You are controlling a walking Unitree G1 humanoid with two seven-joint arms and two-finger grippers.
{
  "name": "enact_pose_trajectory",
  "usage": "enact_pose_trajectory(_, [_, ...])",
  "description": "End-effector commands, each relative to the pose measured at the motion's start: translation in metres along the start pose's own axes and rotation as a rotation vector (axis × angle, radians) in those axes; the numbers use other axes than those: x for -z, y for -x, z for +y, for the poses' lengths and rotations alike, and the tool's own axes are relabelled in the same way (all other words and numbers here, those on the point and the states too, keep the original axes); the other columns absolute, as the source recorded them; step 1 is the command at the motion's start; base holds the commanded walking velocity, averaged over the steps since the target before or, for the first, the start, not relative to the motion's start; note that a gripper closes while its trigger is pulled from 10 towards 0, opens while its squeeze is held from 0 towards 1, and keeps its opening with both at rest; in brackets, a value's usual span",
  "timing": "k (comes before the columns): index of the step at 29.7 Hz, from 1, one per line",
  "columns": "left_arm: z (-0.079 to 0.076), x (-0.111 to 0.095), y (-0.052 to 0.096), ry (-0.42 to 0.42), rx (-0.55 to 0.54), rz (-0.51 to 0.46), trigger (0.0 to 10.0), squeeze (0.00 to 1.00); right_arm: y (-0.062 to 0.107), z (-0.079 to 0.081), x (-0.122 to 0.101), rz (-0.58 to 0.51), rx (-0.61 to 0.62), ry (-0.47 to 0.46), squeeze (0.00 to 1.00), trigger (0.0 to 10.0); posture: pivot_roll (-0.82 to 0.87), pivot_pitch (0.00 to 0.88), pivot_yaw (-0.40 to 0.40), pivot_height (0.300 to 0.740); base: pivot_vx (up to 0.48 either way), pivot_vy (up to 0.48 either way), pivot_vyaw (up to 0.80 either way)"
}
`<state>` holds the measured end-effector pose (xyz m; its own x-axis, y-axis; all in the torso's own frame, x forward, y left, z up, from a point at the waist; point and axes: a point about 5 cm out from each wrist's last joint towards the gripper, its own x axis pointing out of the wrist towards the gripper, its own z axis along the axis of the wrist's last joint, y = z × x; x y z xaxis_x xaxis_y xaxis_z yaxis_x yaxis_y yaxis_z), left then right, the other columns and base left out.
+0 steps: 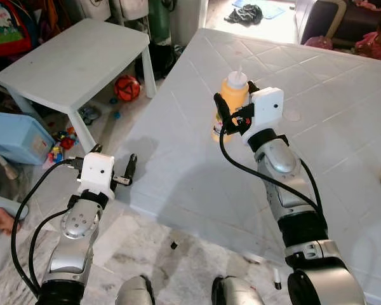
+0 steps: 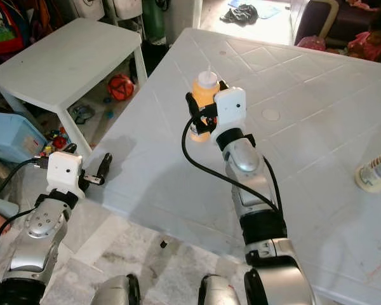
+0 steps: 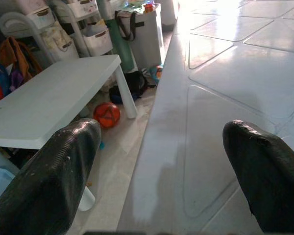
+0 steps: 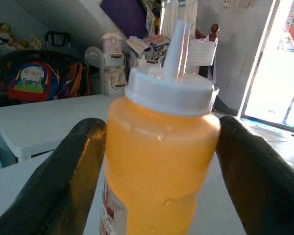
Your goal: Restocking fridge
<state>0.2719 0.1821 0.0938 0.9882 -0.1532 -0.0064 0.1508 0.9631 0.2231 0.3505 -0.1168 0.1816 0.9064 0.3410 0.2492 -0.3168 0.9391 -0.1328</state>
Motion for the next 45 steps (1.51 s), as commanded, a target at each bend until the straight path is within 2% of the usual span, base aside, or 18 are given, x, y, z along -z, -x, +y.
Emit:
enact_pose_trajectory(1, [0.001, 0.001, 0.0, -0.009, 0.007, 0.01, 10.0, 0.0, -0.004, -0.005, -0.005, -0.018, 0.006, 0.003, 0.0, 0.4, -0.02, 0.124, 0.012, 0.74, 0.0, 0.0, 0.0])
enact_pose_trajectory(4, [0.001, 0.001, 0.0, -0.01, 0.008, 0.013, 10.0, 0.0, -0.005, -0.006, -0.005, -0.016, 0.006, 0.005, 0.0, 0.4, -0.02, 0.124, 0.012, 0.74, 0.0, 0.0, 0.0])
enact_pose_trajectory(8, [0.0, 0.002, 0.0, -0.01, 0.011, 0.017, 10.0, 0.0, -0.005, -0.006, -0.004, -0.007, -0.001, 0.007, 0.0, 2.1, -0.02, 0.119, 0.013, 0.74, 0.0, 0.0, 0.0])
enact_pose_trajectory(9, [0.0, 0.002, 0.0, -0.01, 0.013, 0.017, 10.0, 0.0, -0.006, -0.007, -0.002, 0.001, -0.002, 0.005, 0.0, 3.6, -0.02, 0.119, 0.014, 0.74, 0.0, 0.0, 0.0])
enact_pose_trajectory(11, [0.0, 0.002, 0.0, -0.01, 0.013, 0.017, 10.0, 0.0, -0.006, -0.007, -0.002, 0.001, -0.002, 0.005, 0.0, 3.6, -0.02, 0.119, 0.014, 0.74, 0.0, 0.0, 0.0])
enact_pose_trajectory(12, [-0.001, 0.002, 0.0, -0.01, 0.014, 0.017, 10.0, 0.0, -0.006, -0.007, -0.002, 0.004, -0.001, 0.003, 0.0, 4.8, -0.02, 0.119, 0.014, 0.74, 0.0, 0.0, 0.0])
enact_pose_trajectory(13, [-0.001, 0.002, 0.0, -0.01, 0.015, 0.018, 10.0, 0.0, -0.007, -0.008, -0.002, 0.007, 0.003, 0.003, 0.0, 10.0, -0.02, 0.119, 0.014, 0.74, 0.0, 0.0, 0.0])
enact_pose_trajectory(15, [-0.001, 0.002, 0.0, -0.011, 0.017, 0.018, 10.0, 0.0, -0.008, -0.008, -0.002, 0.011, -0.002, -0.019, 0.0, 10.0, -0.02, 0.119, 0.015, 0.74, 0.0, 0.0, 0.0])
enact_pose_trajectory(16, [-0.001, 0.002, 0.0, -0.011, 0.018, 0.02, 10.0, 0.0, -0.008, -0.01, -0.003, 0.007, 0.007, -0.012, 0.91, 10.0, -0.02, 0.118, 0.014, 0.74, 0.0, 0.0, 0.0])
enact_pose_trajectory(17, [-0.001, 0.002, 0.0, -0.012, 0.018, 0.02, 10.0, 0.0, -0.008, -0.01, -0.003, 0.007, 0.011, -0.014, 1.0, 10.0, -0.02, 0.118, 0.014, 0.74, 0.0, 0.0, 0.0])
enact_pose_trajectory(24, [-0.001, 0.002, -0.001, -0.014, 0.017, 0.02, 10.0, 0.0, -0.011, -0.013, -0.005, 0.009, 0.02, -0.023, 0.92, 10.0, -0.02, 0.117, 0.012, 0.74, 0.0, 0.0, 0.0])
enact_pose_trajectory(25, [-0.001, 0.002, -0.001, -0.014, 0.017, 0.02, 10.0, 0.0, -0.011, -0.014, -0.005, 0.01, 0.021, -0.024, 0.58, 10.0, -0.02, 0.117, 0.012, 0.74, 0.0, 0.0, 0.0])
enact_pose_trajectory(26, [-0.001, 0.002, -0.001, -0.014, 0.018, 0.02, 10.0, 0.0, -0.013, -0.015, -0.005, 0.014, 0.023, -0.026, 0.0, 10.0, -0.02, 0.116, 0.012, 0.74, 0.0, 0.0, 0.0])
enact_pose_trajectory(37, [-0.003, 0.001, -0.002, -0.012, 0.017, 0.019, 10.0, 0.0, -0.018, -0.02, -0.007, 0.02, 0.021, -0.068, 0.0, 9.9, -0.02, 0.113, 0.009, 0.74, 0.0, 0.0, 0.0])
enact_pose_trajectory(38, [-0.003, 0.001, -0.002, -0.012, 0.017, 0.019, 10.0, 0.0, -0.018, -0.02, -0.007, 0.021, 0.015, -0.074, 0.0, 0.0, -0.02, 0.113, 0.008, 0.74, 0.0, 0.0, 0.0])
enact_pose_trajectory(39, [-0.003, 0.001, -0.002, -0.012, 0.018, 0.019, 10.0, 0.0, -0.019, -0.019, -0.007, 0.022, 0.01, -0.078, 0.0, 0.0, -0.02, 0.113, 0.008, 0.74, 0.0, 0.0, 0.0])
enact_pose_trajectory(40, [0.001, 0.002, -0.006, -0.019, 0.001, 0.033, 10.0, 0.0, -0.009, -0.01, -0.001, 0.051, -0.015, -0.15, 0.0, 4.6, -0.02, 0.097, 0.003, 0.74, 0.0, 0.0, 0.0])
enact_pose_trajectory(45, [0.003, 0.006, -0.005, -0.03, -0.039, 0.06, 10.0, 0.0, 0.003, -0.007, -0.001, 0.049, -0.019, -0.198, 0.0, 4.6, -0.02, 0.087, -0.001, 0.74, 0.0, 0.0, 0.0])
